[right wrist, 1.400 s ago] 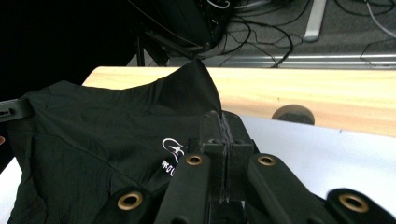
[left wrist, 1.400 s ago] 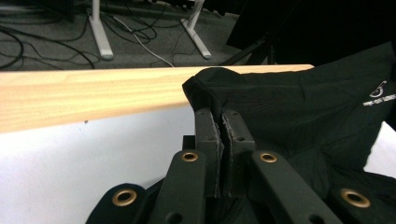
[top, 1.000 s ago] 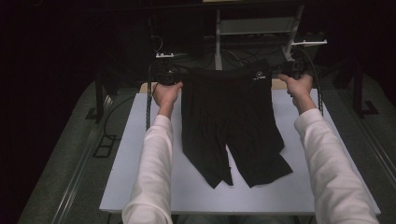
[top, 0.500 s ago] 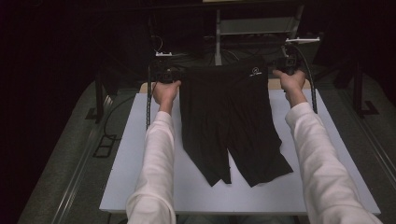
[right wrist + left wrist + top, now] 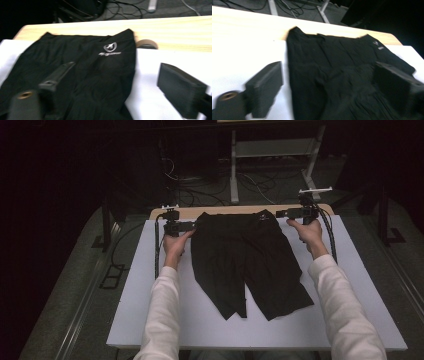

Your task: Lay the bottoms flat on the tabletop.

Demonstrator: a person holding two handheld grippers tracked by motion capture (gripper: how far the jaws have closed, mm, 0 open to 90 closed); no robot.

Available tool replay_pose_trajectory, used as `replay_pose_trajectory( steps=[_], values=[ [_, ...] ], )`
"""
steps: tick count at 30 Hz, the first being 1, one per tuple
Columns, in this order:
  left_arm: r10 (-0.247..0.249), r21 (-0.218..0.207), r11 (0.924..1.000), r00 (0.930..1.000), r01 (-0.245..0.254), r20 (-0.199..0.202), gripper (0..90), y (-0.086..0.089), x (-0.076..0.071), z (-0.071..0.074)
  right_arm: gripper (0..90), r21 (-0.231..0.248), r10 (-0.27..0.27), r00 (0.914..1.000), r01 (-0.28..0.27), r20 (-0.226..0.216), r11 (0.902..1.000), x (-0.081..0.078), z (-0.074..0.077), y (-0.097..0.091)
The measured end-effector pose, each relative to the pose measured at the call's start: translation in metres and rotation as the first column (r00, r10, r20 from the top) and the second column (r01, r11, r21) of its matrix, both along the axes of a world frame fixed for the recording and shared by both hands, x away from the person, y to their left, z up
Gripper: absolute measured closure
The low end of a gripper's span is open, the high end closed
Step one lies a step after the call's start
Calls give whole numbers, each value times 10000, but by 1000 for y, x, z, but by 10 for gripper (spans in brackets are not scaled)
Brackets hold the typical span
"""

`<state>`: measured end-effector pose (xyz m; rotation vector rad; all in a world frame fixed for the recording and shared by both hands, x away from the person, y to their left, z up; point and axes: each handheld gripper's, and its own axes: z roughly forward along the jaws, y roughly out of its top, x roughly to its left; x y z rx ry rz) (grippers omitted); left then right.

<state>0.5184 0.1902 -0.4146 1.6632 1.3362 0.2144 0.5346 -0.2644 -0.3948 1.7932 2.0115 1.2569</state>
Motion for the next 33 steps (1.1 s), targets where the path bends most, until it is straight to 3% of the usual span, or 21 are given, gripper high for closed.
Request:
replay_pose_trajectory(
  steps=[3, 5, 9, 16, 22, 33],
  values=[
    [-186, 61, 9998, 9995, 185, 257, 1, -6, -10, 6, 0, 213, 405, 9991, -408, 144, 9989, -10, 0, 0],
    [-301, -62, 9995, 9988, 304, 392, 1, -11, -14, 10, 0, 108, 591, 9980, -594, 213, 9982, -16, 0, 1],
    [-600, 137, 9981, 9965, 592, 590, 1, -20, -21, 17, 0, 170, 922, 9952, -928, 331, 9955, -25, 1, 1],
    [-1033, 95, 9946, 9916, 1029, 773, 1, -32, -32, 23, 0, 388, 1127, 9917, -1152, 615, 9926, -39, 3, -4],
    [-1116, -66, 9936, 9893, 1127, 938, 1, -32, -45, 28, 0, 705, 1073, 9920, -1119, 663, 9912, -54, 0, -14],
    [-1311, -323, 9902, 9843, 1357, 1178, 1, -29, -64, 31, 0, 774, 1264, 9891, -1322, 751, 9882, -79, -3, -21]
  ],
)
